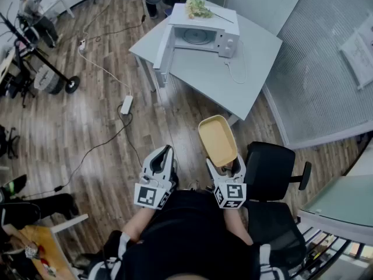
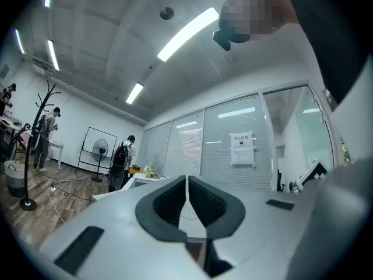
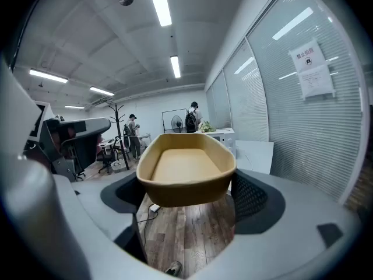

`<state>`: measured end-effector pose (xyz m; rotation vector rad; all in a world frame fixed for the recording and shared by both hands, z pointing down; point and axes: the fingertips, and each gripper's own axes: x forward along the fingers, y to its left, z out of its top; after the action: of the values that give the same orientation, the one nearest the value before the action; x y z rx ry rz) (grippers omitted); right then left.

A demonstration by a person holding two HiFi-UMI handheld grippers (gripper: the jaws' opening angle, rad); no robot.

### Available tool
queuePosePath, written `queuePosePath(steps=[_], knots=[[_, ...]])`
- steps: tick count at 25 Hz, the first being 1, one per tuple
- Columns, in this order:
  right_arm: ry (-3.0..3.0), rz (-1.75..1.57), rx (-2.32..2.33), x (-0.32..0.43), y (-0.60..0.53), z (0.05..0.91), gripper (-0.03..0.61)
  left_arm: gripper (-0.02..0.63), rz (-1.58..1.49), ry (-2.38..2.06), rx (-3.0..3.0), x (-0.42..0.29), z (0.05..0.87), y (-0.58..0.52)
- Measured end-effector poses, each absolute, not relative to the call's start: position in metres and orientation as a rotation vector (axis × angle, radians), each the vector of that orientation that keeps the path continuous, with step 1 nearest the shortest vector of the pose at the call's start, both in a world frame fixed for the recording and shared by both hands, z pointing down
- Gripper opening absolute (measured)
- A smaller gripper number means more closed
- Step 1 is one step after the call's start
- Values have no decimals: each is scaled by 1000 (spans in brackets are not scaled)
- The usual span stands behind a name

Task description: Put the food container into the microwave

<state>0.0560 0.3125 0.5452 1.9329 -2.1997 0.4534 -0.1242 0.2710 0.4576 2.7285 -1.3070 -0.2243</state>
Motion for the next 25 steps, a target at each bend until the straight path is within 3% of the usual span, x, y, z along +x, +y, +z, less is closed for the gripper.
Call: queuePosePath(steps=[14, 25], knots=[[-2190, 474, 1931, 48, 296, 545, 468, 34, -212, -1306, 2712, -133, 463, 252], [-2111, 508, 1989, 36, 234, 557, 468, 34, -197, -1207, 2719, -145, 475, 173]])
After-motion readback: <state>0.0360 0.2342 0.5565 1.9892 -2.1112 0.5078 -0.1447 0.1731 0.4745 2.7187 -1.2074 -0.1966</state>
